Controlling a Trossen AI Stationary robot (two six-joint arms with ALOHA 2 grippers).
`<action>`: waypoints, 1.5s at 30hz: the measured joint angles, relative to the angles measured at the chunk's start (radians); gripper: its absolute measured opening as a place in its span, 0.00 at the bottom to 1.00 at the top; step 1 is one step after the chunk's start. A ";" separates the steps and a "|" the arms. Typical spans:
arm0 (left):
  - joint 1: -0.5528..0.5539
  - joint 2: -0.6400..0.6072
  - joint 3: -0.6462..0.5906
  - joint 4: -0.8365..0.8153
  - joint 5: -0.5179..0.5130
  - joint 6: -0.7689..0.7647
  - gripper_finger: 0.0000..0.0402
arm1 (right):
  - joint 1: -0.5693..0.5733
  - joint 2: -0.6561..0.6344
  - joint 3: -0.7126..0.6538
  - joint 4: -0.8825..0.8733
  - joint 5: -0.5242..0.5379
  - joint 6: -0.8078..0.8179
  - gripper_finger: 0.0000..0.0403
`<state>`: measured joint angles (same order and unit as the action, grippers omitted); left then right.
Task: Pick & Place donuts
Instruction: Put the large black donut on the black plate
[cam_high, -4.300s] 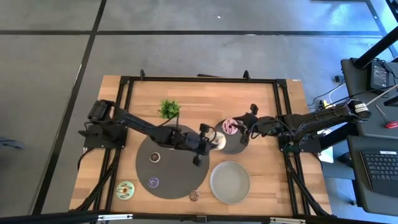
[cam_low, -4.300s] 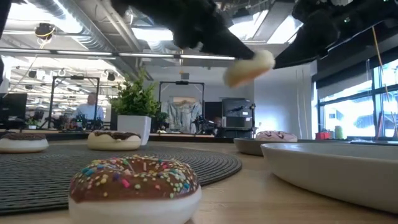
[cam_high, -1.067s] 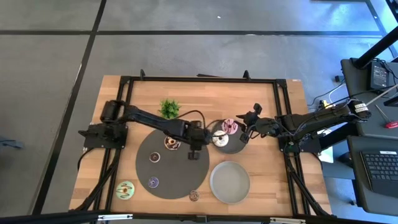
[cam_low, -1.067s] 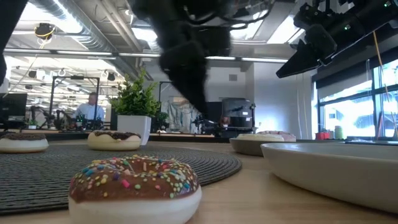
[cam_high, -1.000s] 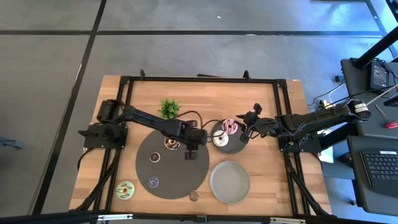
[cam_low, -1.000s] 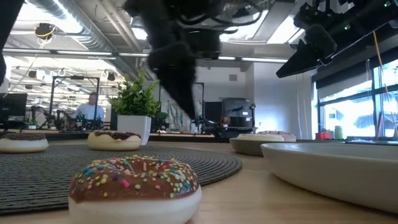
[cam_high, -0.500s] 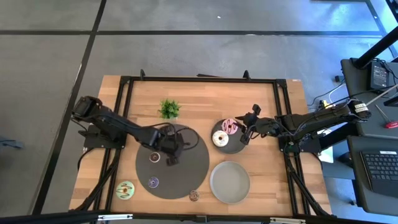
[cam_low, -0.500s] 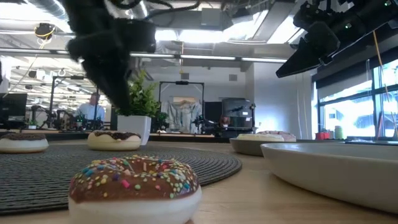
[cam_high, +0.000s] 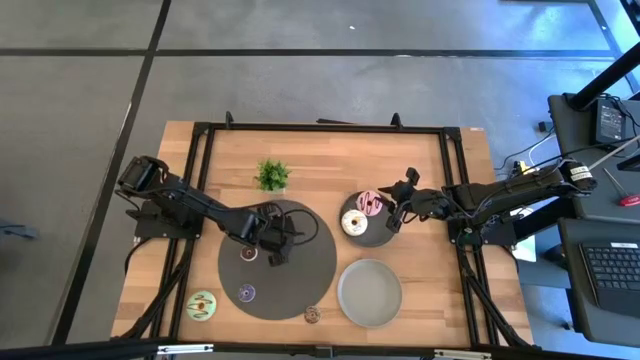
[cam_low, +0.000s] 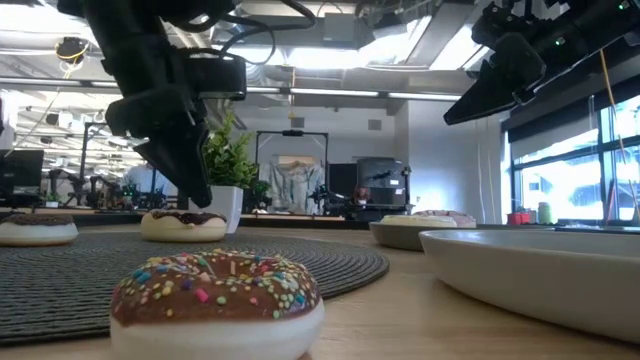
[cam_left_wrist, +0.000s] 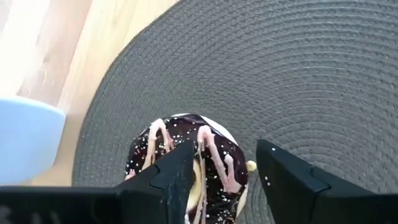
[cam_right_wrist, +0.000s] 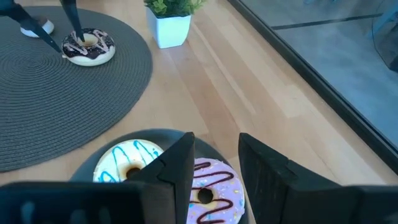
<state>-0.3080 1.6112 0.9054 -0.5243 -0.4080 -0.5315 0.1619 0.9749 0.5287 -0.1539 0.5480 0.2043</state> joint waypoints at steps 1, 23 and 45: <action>0.000 0.000 0.000 0.000 0.007 0.001 0.43 | 0.000 0.000 0.000 0.000 0.000 0.000 0.32; -0.005 0.073 0.001 -0.015 0.000 -0.032 0.41 | 0.000 0.000 0.000 -0.002 0.000 -0.026 0.32; 0.006 0.040 0.159 0.035 -0.152 0.279 0.04 | 0.000 0.000 0.000 0.005 0.000 -0.026 0.32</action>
<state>-0.3022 1.6508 1.0644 -0.4898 -0.5601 -0.2526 0.1619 0.9745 0.5289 -0.1493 0.5484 0.1780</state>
